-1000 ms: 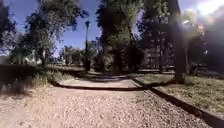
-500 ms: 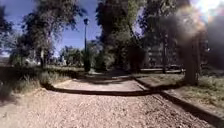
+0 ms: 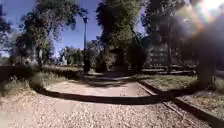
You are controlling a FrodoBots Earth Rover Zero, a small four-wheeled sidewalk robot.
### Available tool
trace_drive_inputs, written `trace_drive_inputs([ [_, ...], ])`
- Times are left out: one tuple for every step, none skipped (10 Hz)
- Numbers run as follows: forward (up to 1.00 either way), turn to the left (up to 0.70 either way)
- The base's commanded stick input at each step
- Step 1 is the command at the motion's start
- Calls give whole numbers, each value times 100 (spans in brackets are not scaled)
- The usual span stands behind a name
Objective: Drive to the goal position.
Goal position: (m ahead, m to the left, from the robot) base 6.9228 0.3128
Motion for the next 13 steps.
trace_drive_inputs([
  [85, 0],
  [85, 0],
  [85, 0],
  [85, 0],
  [85, 0],
  [85, 0],
  [85, 0],
  [85, 0],
  [85, 0],
  [85, 0],
  [85, 0],
  [85, 0],
  [85, 0],
])
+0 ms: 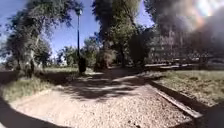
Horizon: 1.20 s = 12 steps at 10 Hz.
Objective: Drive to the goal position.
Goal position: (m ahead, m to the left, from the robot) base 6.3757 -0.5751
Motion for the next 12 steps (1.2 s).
trace_drive_inputs([
  [85, 0],
  [85, 0],
  [85, 0],
  [85, 0],
  [85, 0],
  [85, 0],
  [85, 0],
  [85, 0],
  [85, 0],
  [85, 0],
  [85, 0],
  [85, 0],
])
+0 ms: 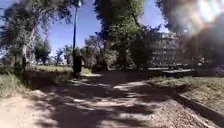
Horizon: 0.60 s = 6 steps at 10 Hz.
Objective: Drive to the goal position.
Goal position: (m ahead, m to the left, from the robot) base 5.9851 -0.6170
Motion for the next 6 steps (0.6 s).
trace_drive_inputs([
  [85, 0],
  [85, 0],
  [85, 0],
  [85, 0],
  [85, 0],
  [85, 0],
])
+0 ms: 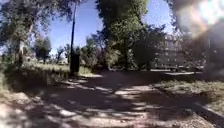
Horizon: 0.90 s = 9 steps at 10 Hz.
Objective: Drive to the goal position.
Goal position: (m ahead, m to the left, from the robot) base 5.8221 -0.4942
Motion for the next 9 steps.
trace_drive_inputs([
  [85, 0],
  [85, 0],
  [85, 0],
  [85, -2],
  [85, -34],
  [85, -34],
  [85, -31],
  [85, -6],
  [85, 0],
])
